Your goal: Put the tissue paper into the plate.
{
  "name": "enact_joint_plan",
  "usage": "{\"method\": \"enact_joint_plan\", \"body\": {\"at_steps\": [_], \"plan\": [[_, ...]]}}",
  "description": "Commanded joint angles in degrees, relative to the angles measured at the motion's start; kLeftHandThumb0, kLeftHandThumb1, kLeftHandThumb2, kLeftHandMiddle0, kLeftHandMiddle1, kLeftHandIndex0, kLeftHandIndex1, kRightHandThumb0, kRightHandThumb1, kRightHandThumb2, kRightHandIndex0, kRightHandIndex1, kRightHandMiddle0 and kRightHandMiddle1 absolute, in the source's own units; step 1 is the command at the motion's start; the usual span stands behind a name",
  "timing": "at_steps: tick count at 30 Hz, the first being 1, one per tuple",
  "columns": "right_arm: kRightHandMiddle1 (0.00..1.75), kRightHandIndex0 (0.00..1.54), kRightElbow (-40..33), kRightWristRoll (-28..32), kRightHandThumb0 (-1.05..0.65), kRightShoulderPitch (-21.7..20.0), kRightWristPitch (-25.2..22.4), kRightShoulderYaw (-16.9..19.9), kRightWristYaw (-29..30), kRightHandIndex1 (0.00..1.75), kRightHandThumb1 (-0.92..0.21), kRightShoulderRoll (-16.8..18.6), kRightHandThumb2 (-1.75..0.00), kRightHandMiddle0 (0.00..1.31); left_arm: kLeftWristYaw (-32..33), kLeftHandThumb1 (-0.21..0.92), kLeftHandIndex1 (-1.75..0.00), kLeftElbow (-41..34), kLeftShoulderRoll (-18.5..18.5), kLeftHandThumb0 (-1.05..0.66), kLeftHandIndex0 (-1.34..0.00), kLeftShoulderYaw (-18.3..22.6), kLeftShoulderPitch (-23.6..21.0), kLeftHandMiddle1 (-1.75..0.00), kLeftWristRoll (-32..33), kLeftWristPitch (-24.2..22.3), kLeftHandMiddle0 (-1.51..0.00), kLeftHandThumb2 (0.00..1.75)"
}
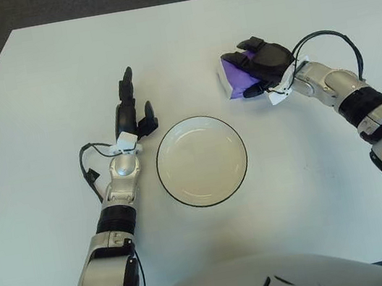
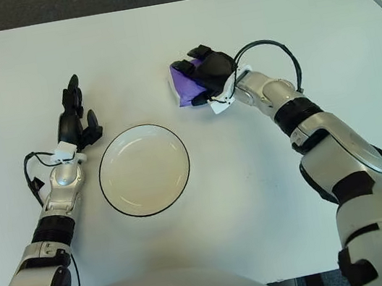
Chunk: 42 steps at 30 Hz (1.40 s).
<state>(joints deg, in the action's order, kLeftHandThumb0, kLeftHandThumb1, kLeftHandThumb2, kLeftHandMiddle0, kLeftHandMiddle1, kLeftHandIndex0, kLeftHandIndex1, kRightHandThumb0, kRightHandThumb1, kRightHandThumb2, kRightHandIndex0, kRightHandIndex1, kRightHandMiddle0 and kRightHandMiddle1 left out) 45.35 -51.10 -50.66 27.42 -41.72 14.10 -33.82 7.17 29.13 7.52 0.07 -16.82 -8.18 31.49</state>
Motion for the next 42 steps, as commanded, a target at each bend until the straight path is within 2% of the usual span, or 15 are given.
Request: {"method": "enact_joint_plan", "body": {"at_steps": [1, 4, 9, 13, 21, 38, 42], "plan": [[1.64, 0.46, 3.97, -1.70, -0.11, 7.85, 2.39, -2.49, 0.83, 1.58, -0.57, 2.33, -0.97, 0.11, 0.76, 0.92, -0.33, 5.19, -2.83, -0.81, 0.00, -0.89, 9.68, -0.01, 0.05, -0.01, -0.15, 0.87], [1.71, 0.58, 4.95, -0.52, -0.03, 8.28, 2.18, -1.36, 2.97, 1.70, -0.38, 3.13, -1.23, 0.30, 0.69, 0.92, -0.34, 5.22, -2.83, -0.81, 0.00, -0.85, 9.71, -0.01, 0.13, -0.01, -0.15, 0.87], [1.74, 0.67, 6.21, -1.39, -0.01, 8.52, 1.77, -0.86, 8.89, 1.74, -0.24, 4.06, -1.41, 0.43, 0.70, 0.92, -0.34, 5.20, -2.89, -0.81, 0.00, -0.86, 9.72, -0.01, 0.21, -0.01, -0.15, 0.86], [1.74, 0.70, 7.55, -1.93, -0.01, 8.54, 1.83, -0.87, 13.36, 1.73, -0.21, 4.87, -1.45, 0.46, 0.84, 0.92, -0.35, 5.31, -2.99, -0.81, 0.00, -0.84, 9.70, -0.01, 0.26, 0.25, -0.16, 0.87], [1.75, 0.78, 9.86, -1.36, 0.00, 8.10, 2.59, -0.55, 16.99, 1.70, -0.11, 5.90, -1.55, 0.53, 1.08, 0.92, -0.35, 5.57, -3.02, -0.81, 0.00, -0.94, 9.66, -0.01, 0.15, 0.29, -0.16, 0.87], [1.75, 0.81, 10.40, -0.87, 0.00, 7.44, 0.99, 1.13, 22.96, 1.71, -0.07, 6.12, -1.59, 0.56, 1.14, 0.92, -0.34, 6.39, -3.23, -0.81, 0.00, -1.09, 9.28, -0.01, 0.03, 0.66, -0.16, 0.87], [1.75, 0.82, 10.91, 1.62, 0.00, 7.62, 1.86, 3.34, 23.63, 1.70, -0.06, 6.83, -1.60, 0.57, 1.18, 0.92, -0.35, 6.62, -3.35, -0.81, 0.00, -1.08, 9.17, -0.01, 0.08, 0.72, -0.16, 0.86]]}}
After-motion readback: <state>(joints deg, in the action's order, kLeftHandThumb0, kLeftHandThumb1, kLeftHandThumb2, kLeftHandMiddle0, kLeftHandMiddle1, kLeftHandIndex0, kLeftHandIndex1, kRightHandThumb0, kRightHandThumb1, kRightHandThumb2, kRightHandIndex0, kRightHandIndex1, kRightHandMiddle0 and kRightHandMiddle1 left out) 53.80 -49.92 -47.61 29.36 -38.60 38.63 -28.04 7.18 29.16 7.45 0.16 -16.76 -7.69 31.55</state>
